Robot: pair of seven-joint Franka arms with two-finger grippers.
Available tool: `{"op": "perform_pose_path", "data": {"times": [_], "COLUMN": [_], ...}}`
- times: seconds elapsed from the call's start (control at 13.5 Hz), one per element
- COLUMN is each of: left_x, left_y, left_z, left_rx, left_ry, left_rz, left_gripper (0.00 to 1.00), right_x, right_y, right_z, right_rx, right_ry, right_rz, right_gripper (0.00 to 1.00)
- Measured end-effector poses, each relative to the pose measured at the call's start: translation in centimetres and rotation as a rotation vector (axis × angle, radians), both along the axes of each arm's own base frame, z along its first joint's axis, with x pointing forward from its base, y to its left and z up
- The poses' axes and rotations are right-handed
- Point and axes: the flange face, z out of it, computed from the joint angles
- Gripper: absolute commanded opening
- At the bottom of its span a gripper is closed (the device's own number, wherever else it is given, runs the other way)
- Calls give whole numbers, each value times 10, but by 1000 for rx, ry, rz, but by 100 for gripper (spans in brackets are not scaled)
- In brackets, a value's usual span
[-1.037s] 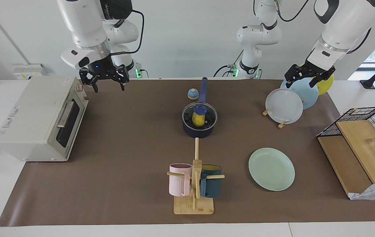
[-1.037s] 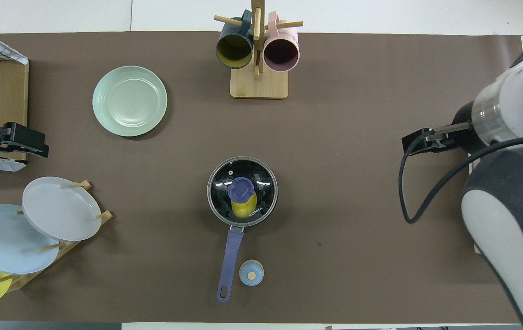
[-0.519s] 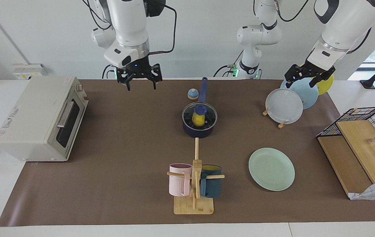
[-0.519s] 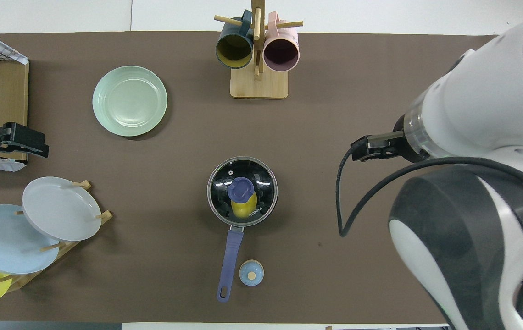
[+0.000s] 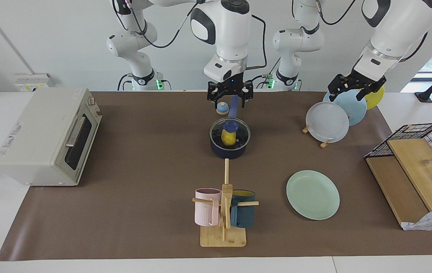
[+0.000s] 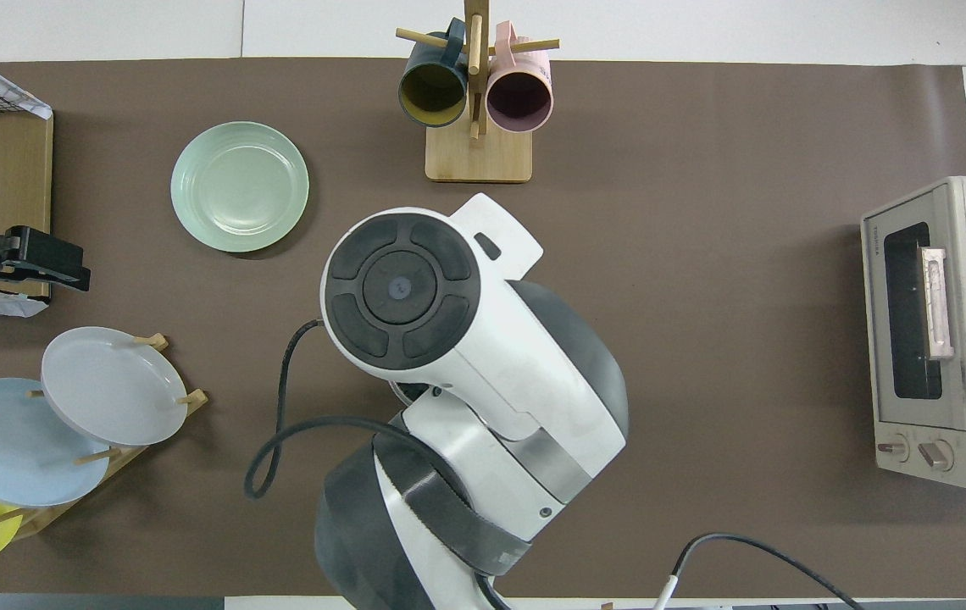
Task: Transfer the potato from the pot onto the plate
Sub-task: 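Lower the right gripper and grasp the blue knob of the lid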
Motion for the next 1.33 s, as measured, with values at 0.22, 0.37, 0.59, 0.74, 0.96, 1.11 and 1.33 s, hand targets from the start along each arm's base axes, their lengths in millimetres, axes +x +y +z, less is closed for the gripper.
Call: {"op": "perform_pose_path", "data": {"times": [0.22, 0.37, 0.59, 0.74, 0.96, 1.11, 1.33], "left_x": [0, 0, 0, 0, 0, 0, 0], "left_y": [0, 0, 0, 0, 0, 0, -1], "left_z": [0, 0, 0, 0, 0, 0, 0], "left_rx": [0, 0, 0, 0, 0, 0, 0], "left_ry": [0, 0, 0, 0, 0, 0, 0], "left_rz": [0, 0, 0, 0, 0, -1, -2], "left_gripper": [100, 100, 100, 100, 100, 100, 100], "right_x": [-4, -1, -3, -8, -14, -17, -20], "right_y": [17, 22, 21, 18, 14, 11, 8], "right_z": [-32, -59, -96, -115, -128, -128, -128], "right_rx": [-64, -69, -75, -76, -68, -70, -74], "right_ry": [-22, -34, -26, -23, -29, -27, -23], "right_rz": [41, 53, 62, 69, 76, 76, 77], "right_gripper": [100, 100, 100, 100, 100, 100, 100]}}
